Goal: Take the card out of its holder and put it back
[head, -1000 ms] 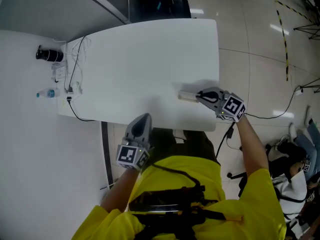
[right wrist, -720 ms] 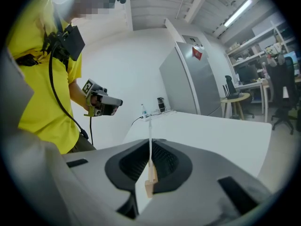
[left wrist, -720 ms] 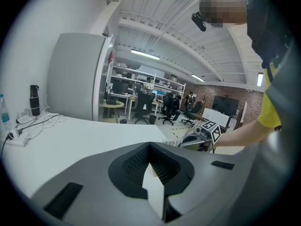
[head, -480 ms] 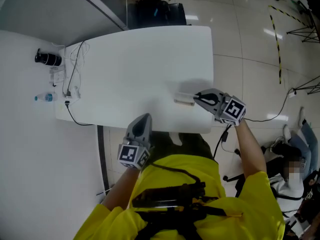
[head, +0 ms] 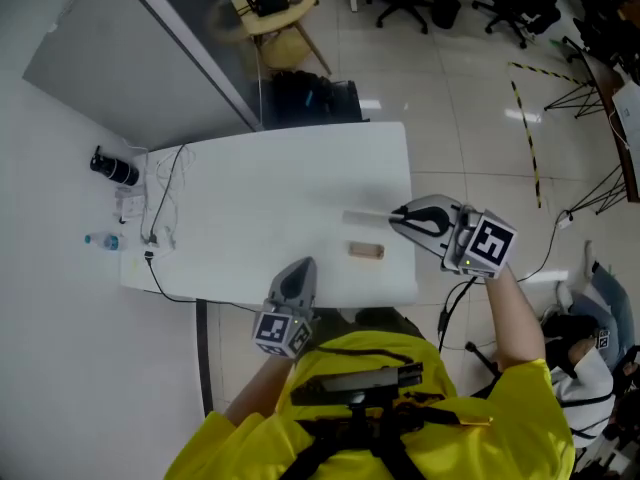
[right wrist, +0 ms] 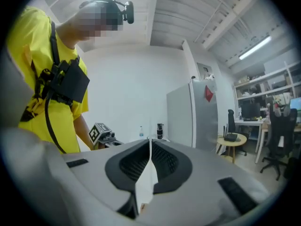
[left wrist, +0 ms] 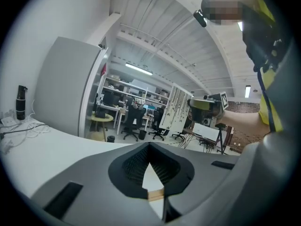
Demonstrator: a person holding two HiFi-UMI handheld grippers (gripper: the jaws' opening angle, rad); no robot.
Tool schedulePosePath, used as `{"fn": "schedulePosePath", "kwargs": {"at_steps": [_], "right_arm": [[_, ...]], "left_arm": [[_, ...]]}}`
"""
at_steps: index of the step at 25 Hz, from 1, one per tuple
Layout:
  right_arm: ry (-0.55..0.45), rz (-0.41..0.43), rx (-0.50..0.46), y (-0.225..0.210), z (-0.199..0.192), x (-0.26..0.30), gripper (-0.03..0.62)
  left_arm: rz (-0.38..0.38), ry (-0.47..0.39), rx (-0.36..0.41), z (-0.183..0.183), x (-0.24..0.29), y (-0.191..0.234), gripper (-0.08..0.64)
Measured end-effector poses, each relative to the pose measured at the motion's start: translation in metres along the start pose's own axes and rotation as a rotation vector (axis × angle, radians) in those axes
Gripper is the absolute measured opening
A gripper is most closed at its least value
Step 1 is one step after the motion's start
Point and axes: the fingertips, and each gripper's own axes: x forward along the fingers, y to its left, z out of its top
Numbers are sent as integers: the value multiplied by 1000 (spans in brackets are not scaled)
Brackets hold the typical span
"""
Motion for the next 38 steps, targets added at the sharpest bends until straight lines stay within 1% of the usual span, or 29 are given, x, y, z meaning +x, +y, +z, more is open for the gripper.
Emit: {"fn": "schedulePosePath", "kwargs": {"at_steps": [4,6,8,12,17,22,25,27,30,34,38], "right_arm": [[-24,-45,20,-5,58,-13,20],[-43,-52,22,-7,79,-21,20],[-49,-50,0,-6,91,-26,20],[-42,-56,-13,-4,95,-31,20],[-46,-49,12,0,85,-29,20],[-35,-46,10,1,71,-27,20],[-22,-42,37,-5,52,-19,20],[7,-35,54,-7,28,-10,20],[55,-6,80,-6,-26,7,20],[65,34,156,-5,-103,26,20],[85,74,172,2,-156,35,20]], "left_arm": [[-33,-44,27,25,4,-7,6],[-42,-63,38,32,8,-8,6],[-49,-73,47,34,8,-8,6],[-54,-71,49,31,7,-10,6],[-115,-48,69,26,6,-23,6],[-103,-68,20,21,8,-22,6],[-60,-63,16,21,10,-16,6],[-44,-56,12,19,10,-12,6],[-20,-38,2,11,8,-7,6],[8,8,-4,-2,4,-1,6],[25,43,-4,-12,5,-1,6]]}}
